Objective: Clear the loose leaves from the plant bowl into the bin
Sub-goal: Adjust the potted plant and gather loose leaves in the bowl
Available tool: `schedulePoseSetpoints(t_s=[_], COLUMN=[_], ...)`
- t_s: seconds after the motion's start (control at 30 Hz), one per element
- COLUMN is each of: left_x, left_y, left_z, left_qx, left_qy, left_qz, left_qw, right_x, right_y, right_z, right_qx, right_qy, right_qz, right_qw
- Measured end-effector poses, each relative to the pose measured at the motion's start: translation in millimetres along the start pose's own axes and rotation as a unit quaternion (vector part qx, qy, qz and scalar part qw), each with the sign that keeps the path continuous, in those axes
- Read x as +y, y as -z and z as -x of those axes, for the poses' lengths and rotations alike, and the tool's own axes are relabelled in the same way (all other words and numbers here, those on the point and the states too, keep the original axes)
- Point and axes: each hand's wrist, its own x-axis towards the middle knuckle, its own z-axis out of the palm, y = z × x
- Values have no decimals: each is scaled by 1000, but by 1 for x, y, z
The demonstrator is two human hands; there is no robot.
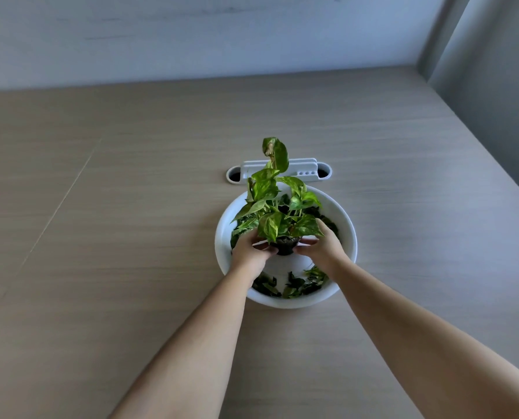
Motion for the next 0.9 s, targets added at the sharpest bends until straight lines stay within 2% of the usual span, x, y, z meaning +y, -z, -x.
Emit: schedulePoseSetpoints(t_s=[0.3,0.37,0.47,0.53,0.63,0.7,0.8,0.9], left_x=[6,6,9,13,21,23,19,12], left_y=[0,4,11,15,19,19,17,15], left_z=[4,6,12,18,27,34,39,38], left_qx=[0,11,8,-27,-122,-161,-161,-148], left_qy=[7,0,-32,-62,-58,-51,-72,-95], left_qz=[-39,-82,-219,-345,-523,-577,-582,-567], left_qw=[999,997,975,936,841,799,794,805], right_x=[1,-3,-6,-13,-24,-26,-19,-15], right_y=[3,6,13,16,7,-5,-19,-25], right_z=[3,5,8,14,27,33,38,44], right_qx=[1,30,56,7,-119,-154,-167,-146], right_qy=[9,4,14,27,34,34,30,38], right_qz=[13,38,158,281,469,532,572,581], right_qw=[1000,999,986,959,874,832,803,800])
